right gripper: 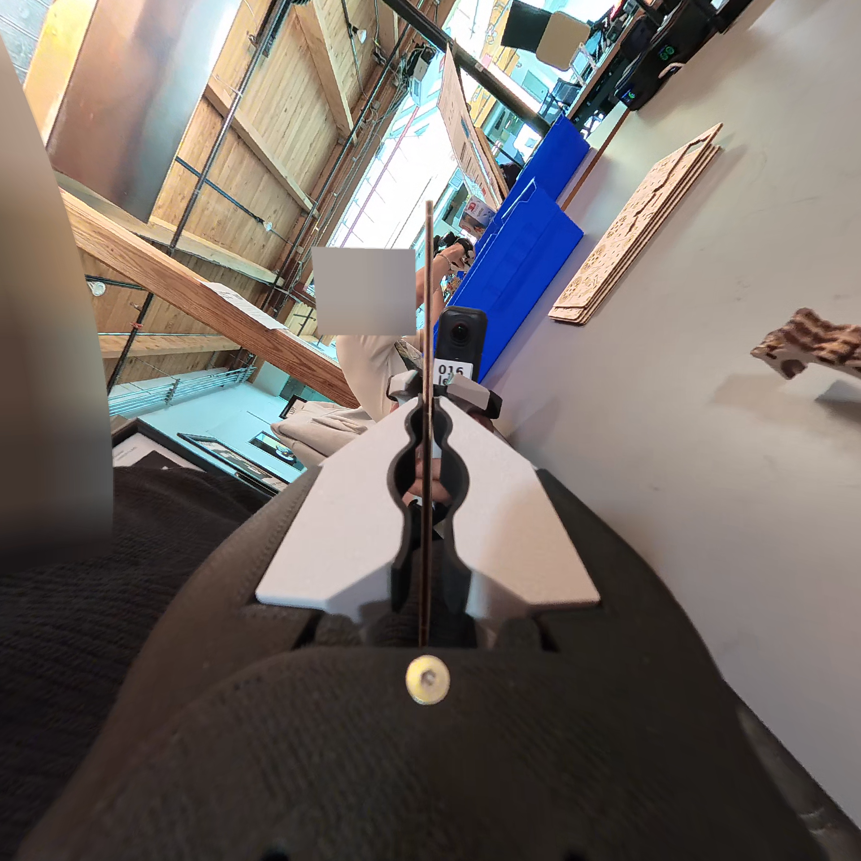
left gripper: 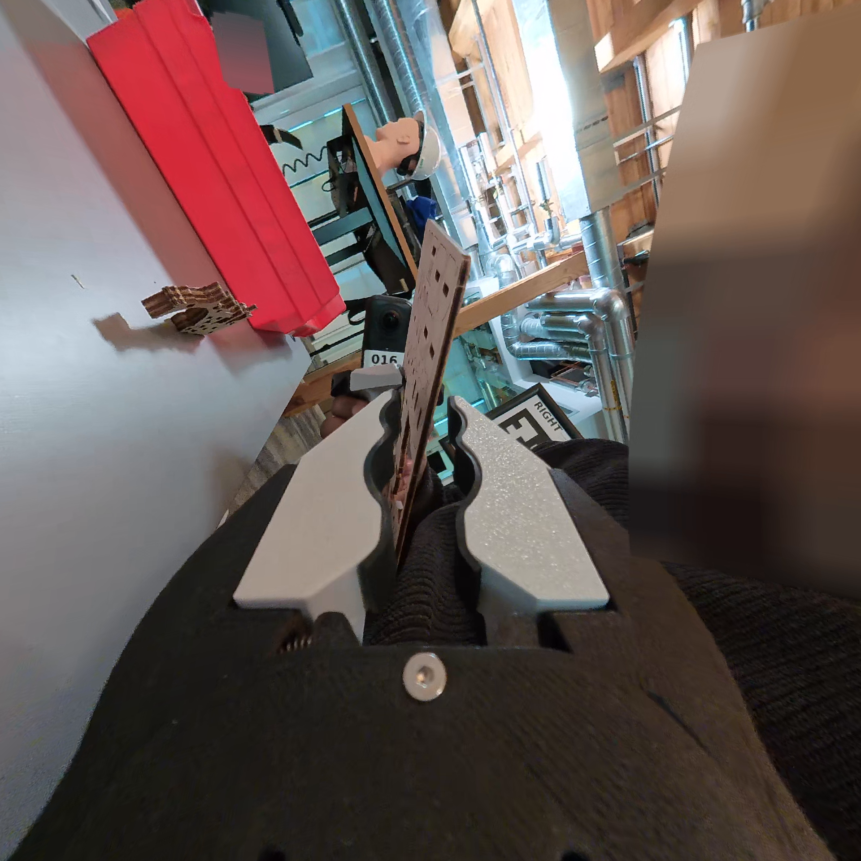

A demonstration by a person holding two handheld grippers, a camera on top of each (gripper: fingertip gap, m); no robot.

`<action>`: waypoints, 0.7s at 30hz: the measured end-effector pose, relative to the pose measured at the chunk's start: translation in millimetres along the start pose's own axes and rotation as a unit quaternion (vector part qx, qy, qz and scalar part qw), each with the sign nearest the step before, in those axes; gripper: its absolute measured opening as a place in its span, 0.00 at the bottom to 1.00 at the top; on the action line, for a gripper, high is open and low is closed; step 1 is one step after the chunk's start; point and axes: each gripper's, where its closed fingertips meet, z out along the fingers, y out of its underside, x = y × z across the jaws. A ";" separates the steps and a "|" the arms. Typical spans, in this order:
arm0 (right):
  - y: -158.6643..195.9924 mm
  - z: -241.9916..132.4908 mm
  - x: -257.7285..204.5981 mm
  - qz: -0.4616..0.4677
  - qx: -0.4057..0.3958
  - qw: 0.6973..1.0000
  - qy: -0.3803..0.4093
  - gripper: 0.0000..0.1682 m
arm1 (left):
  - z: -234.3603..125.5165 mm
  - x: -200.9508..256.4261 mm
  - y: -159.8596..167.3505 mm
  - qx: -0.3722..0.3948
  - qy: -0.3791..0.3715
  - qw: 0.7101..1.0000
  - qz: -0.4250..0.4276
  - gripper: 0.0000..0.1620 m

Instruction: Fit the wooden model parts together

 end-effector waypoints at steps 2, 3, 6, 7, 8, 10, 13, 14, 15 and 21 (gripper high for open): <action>1.2 0.7 -0.3 -0.003 -0.001 1.000 0.002 0.00 | 0.3 0.4 0.2 0.001 -0.004 1.000 0.007 0.09; 1.9 1.0 -0.4 -0.005 -0.002 1.000 0.004 0.00 | 0.5 0.4 0.9 0.000 -0.006 1.000 0.010 0.07; 2.4 1.6 -0.8 -0.018 -0.001 1.000 0.011 0.00 | 1.1 1.0 3.3 -0.006 -0.010 1.000 0.016 0.06; 2.3 1.6 -1.2 -0.021 0.000 1.000 0.011 0.00 | 1.1 1.2 3.8 -0.007 -0.010 1.000 0.018 0.05; 2.2 1.5 -1.5 -0.023 0.001 1.000 0.012 0.00 | 1.2 1.5 4.2 -0.008 -0.011 1.000 0.019 0.05; 1.7 1.2 -2.0 -0.023 0.003 1.000 0.011 0.00 | 1.5 1.9 5.2 -0.010 -0.011 1.000 0.020 0.06; 1.5 1.1 -2.3 -0.023 0.004 1.000 0.011 0.00 | 1.7 2.2 6.0 -0.011 -0.012 1.000 0.022 0.06; 1.7 1.1 -2.4 -0.023 0.004 1.000 0.011 0.00 | 1.8 2.4 6.0 -0.011 -0.012 1.000 0.023 0.06; 1.9 1.2 -2.4 -0.024 0.003 1.000 0.011 0.00 | 1.7 2.4 5.8 -0.010 -0.013 1.000 0.025 0.06; 4.8 2.8 -1.8 -0.024 -0.004 1.000 0.012 0.01 | 1.0 2.3 3.9 -0.005 -0.013 1.000 0.025 0.06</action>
